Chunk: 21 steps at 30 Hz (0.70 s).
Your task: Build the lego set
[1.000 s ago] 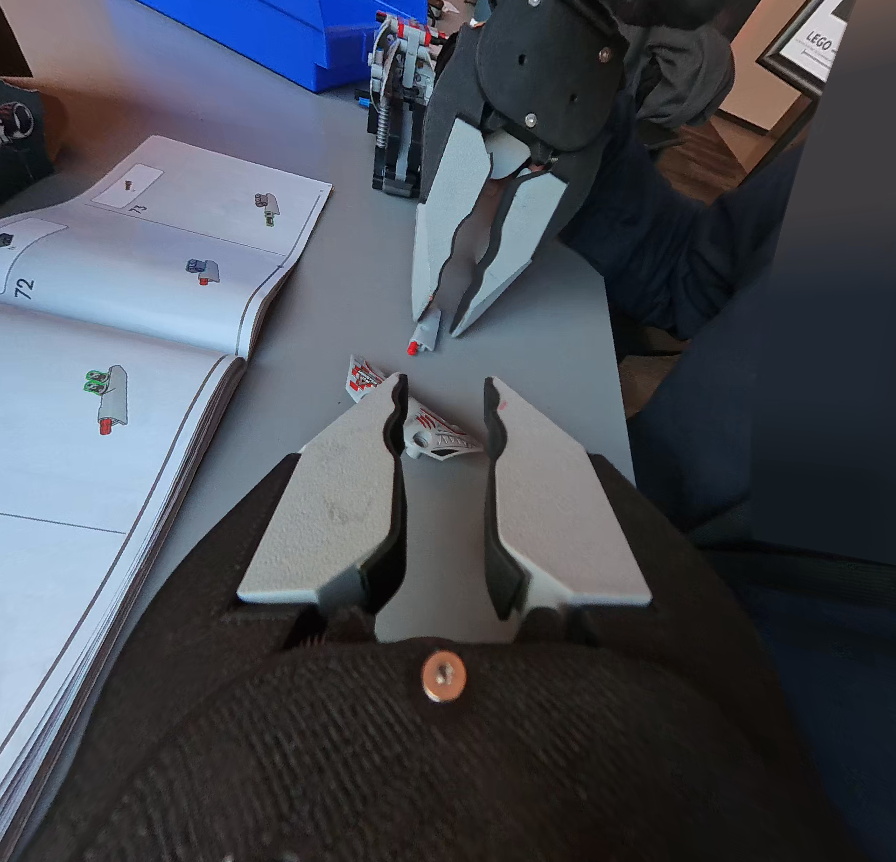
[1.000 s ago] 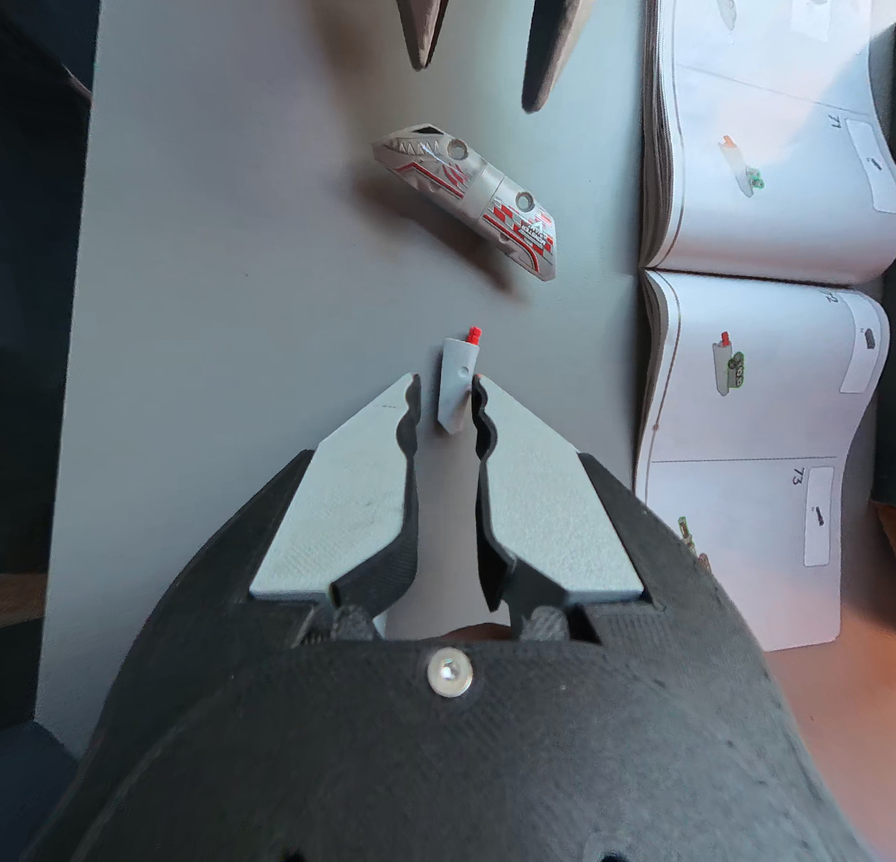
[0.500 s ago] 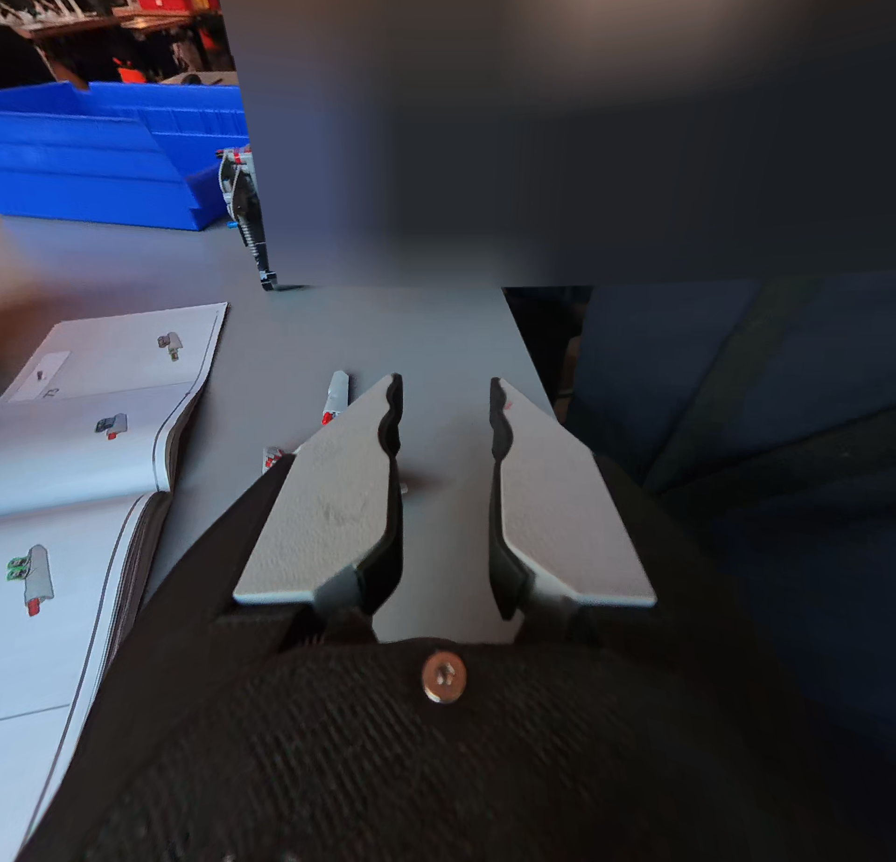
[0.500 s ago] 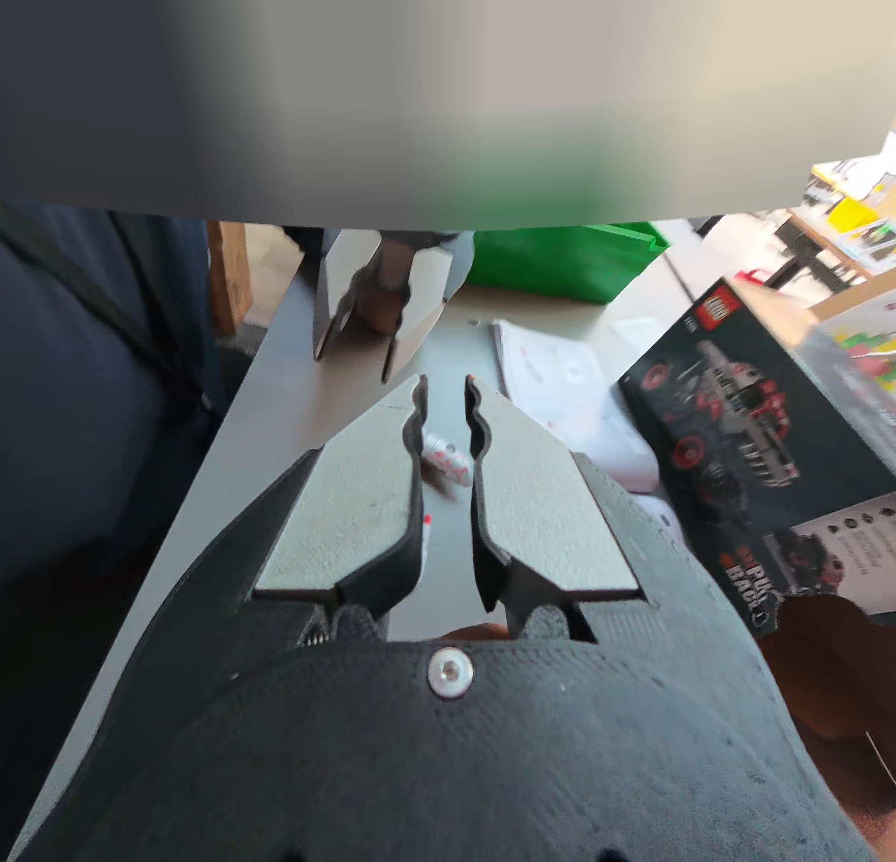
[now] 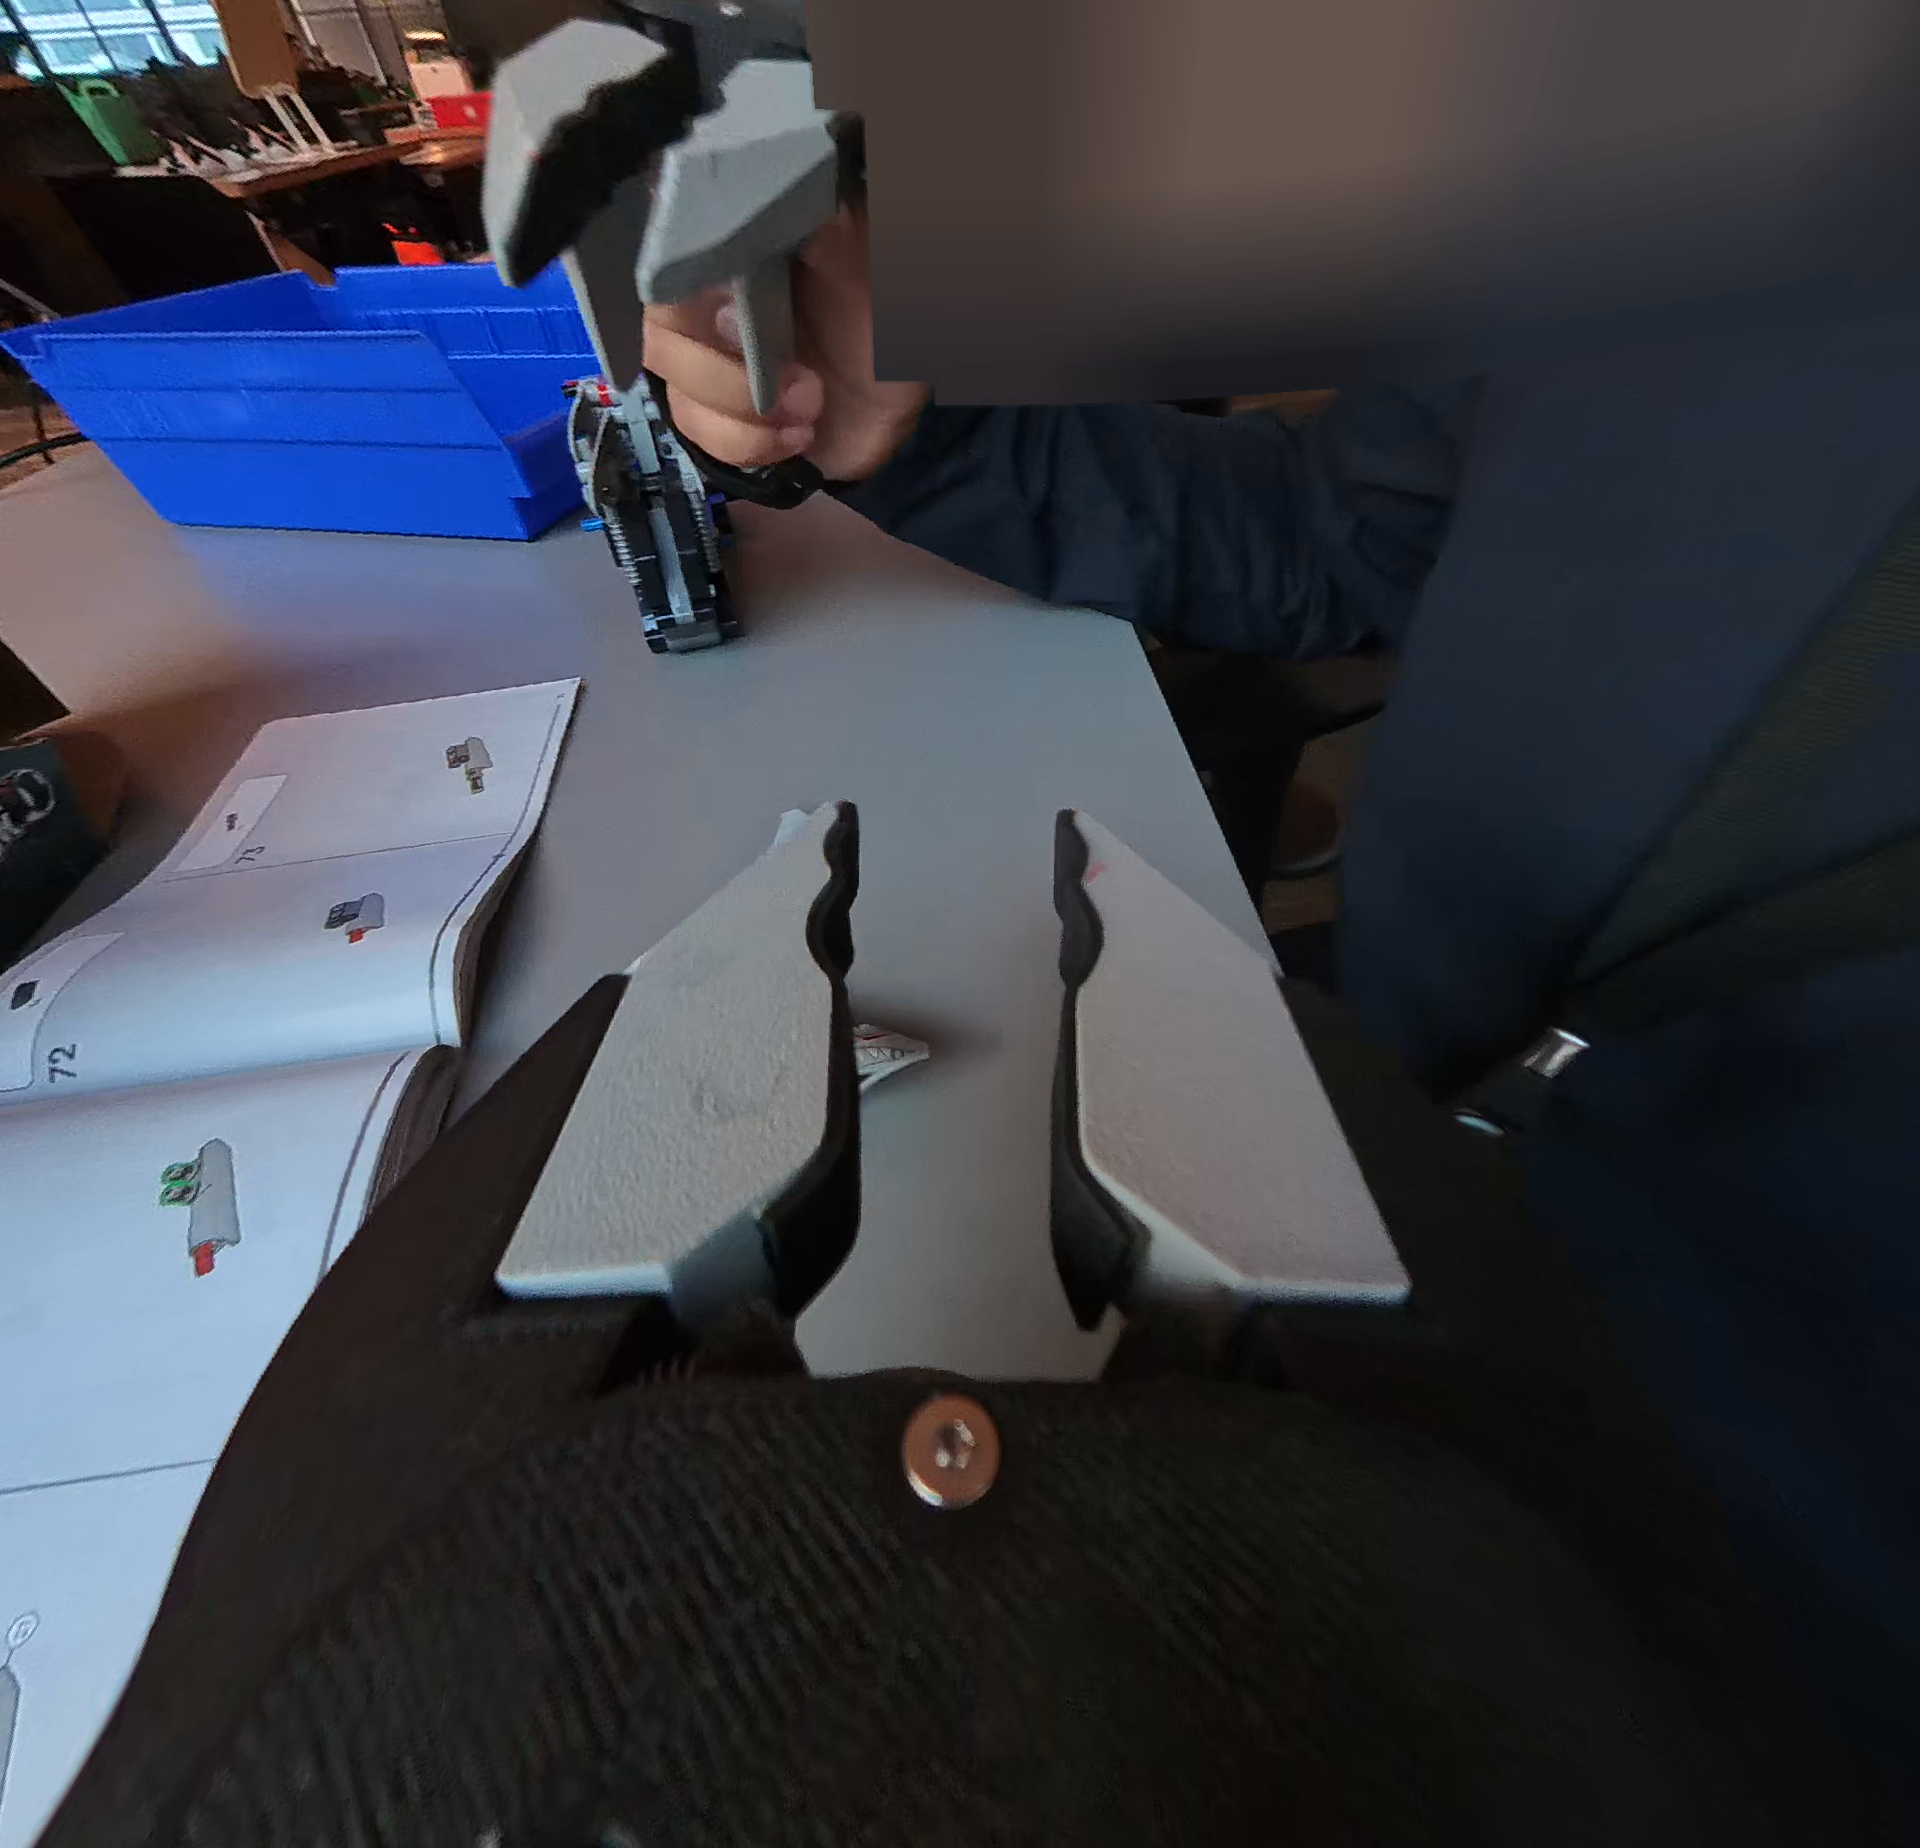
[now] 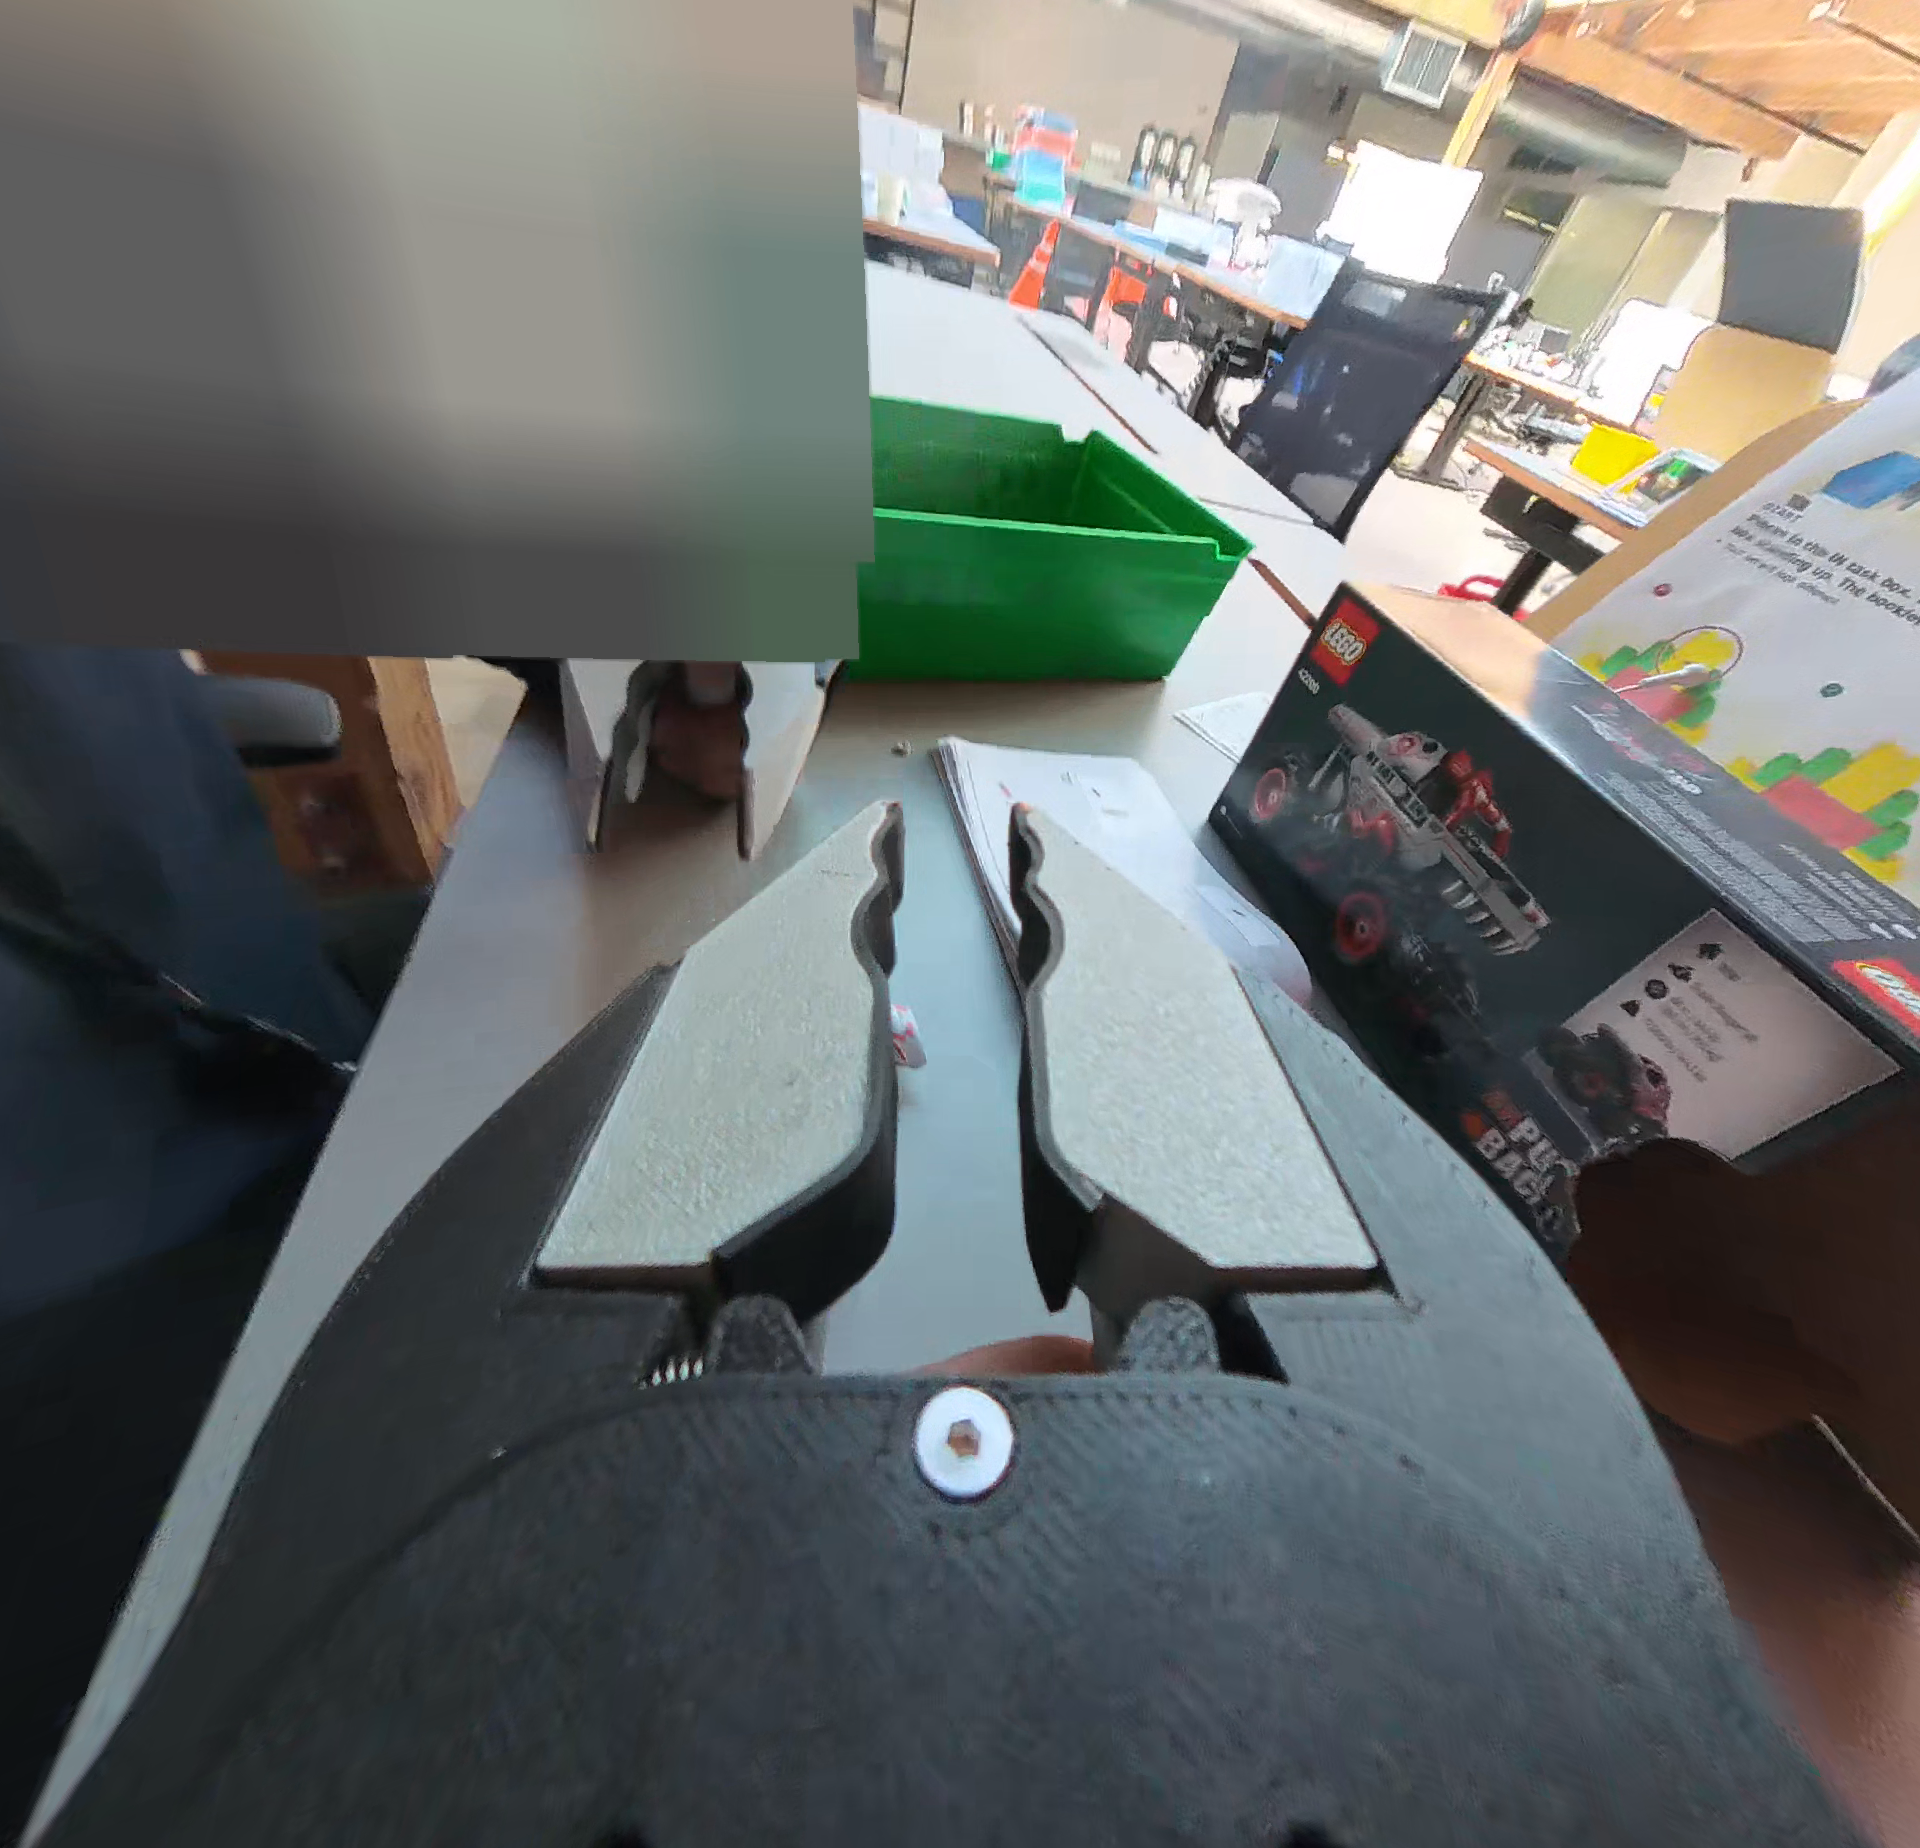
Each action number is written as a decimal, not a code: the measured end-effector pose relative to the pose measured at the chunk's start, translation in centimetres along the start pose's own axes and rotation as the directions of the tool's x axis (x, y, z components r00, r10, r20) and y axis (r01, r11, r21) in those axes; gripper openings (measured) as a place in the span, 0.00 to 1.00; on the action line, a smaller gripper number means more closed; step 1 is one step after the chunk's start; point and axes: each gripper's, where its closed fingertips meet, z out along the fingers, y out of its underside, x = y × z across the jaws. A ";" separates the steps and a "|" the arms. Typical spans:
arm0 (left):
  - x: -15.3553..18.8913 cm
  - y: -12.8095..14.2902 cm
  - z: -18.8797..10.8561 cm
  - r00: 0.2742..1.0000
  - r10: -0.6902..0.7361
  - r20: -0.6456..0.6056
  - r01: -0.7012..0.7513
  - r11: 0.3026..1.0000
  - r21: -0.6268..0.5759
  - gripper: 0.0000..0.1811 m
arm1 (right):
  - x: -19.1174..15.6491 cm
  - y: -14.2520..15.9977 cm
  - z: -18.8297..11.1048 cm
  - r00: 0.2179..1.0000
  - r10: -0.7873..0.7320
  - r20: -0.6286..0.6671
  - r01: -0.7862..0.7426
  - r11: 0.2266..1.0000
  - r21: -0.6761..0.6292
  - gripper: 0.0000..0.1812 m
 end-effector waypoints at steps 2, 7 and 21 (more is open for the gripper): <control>-0.2 -0.1 -0.2 1.000 -0.010 0.015 0.010 1.000 0.011 0.19 | -0.2 0.8 0.4 0.998 -0.055 -0.018 0.054 0.997 -0.051 0.09; 0.4 0.0 -0.5 1.000 -0.011 0.027 0.010 1.000 0.011 0.19 | -1.0 1.8 0.7 0.997 -0.075 0.009 0.076 0.993 -0.091 0.08; 1.7 0.9 0.0 0.998 0.048 0.033 -0.046 0.997 -0.065 0.17 | 0.3 2.2 2.2 0.997 0.045 -0.056 -0.047 0.998 -0.036 0.07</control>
